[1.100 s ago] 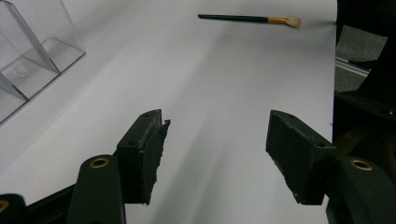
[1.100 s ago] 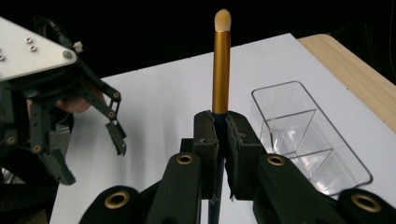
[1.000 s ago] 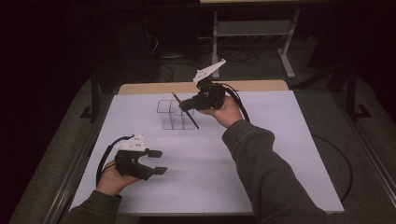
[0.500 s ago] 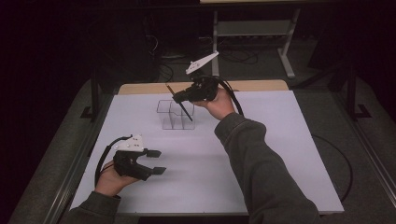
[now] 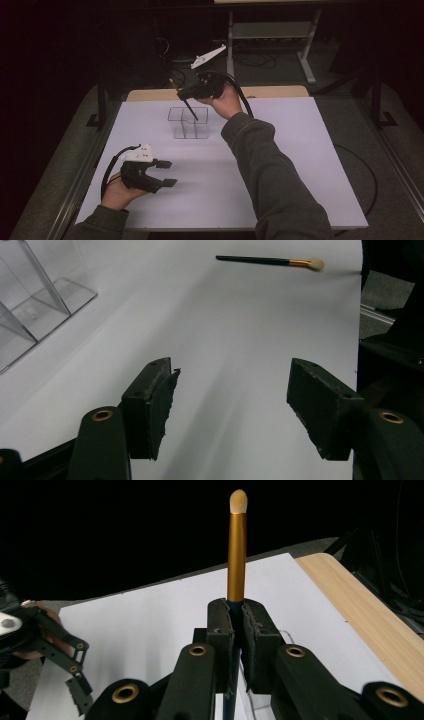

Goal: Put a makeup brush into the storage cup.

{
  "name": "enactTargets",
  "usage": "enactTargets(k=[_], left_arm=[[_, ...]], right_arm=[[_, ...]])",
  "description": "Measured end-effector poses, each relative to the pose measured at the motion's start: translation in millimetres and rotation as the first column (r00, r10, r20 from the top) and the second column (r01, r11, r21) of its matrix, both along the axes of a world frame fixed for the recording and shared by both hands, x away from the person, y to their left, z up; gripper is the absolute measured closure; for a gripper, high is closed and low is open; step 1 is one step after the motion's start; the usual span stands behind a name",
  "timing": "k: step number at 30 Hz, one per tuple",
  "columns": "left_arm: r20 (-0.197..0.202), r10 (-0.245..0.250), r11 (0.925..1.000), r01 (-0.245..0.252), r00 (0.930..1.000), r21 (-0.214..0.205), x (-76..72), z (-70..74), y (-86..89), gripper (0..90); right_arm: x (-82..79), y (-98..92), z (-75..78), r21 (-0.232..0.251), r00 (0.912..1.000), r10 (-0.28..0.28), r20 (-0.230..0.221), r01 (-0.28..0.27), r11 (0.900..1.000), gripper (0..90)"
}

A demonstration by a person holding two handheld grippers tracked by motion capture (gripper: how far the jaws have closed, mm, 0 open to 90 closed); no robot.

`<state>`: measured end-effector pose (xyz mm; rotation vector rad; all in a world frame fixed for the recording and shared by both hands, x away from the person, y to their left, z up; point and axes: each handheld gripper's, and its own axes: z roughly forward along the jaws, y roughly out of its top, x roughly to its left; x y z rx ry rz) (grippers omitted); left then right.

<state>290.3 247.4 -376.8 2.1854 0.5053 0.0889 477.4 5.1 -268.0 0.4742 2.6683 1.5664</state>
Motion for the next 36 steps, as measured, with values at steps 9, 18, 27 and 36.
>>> enactTargets(k=[9, 18, 27, 36], left_arm=[[-0.001, 0.002, 1.0, -0.002, 1.0, 0.003, 0.5, -0.1, 0.4, 34.2], [-0.005, 0.001, 1.0, -0.001, 1.0, 0.001, 1.0, -0.5, 1.5, 34.1], [-0.001, -0.004, 1.0, 0.004, 1.0, 0.006, 2.2, -0.5, 1.7, 33.6], [-0.011, 0.004, 1.0, -0.004, 0.9999, 0.006, 2.9, -1.7, 4.1, 32.4]], right_arm=[[11.4, 11.5, 3.7, -0.006, 0.9999, -0.011, 0.004, 0.011, 0.9999, 82.6], [26.0, 21.8, -6.1, -0.007, 0.9987, -0.05, -0.005, 0.05, 0.9987, 82.6], [38.0, 26.4, -24.4, -0.011, 0.9965, -0.083, -0.014, 0.082, 0.9965, 82.6], [42.0, 28.1, -34.9, 0.016, 0.9937, -0.107, -0.032, 0.108, 0.994, 82.6]])
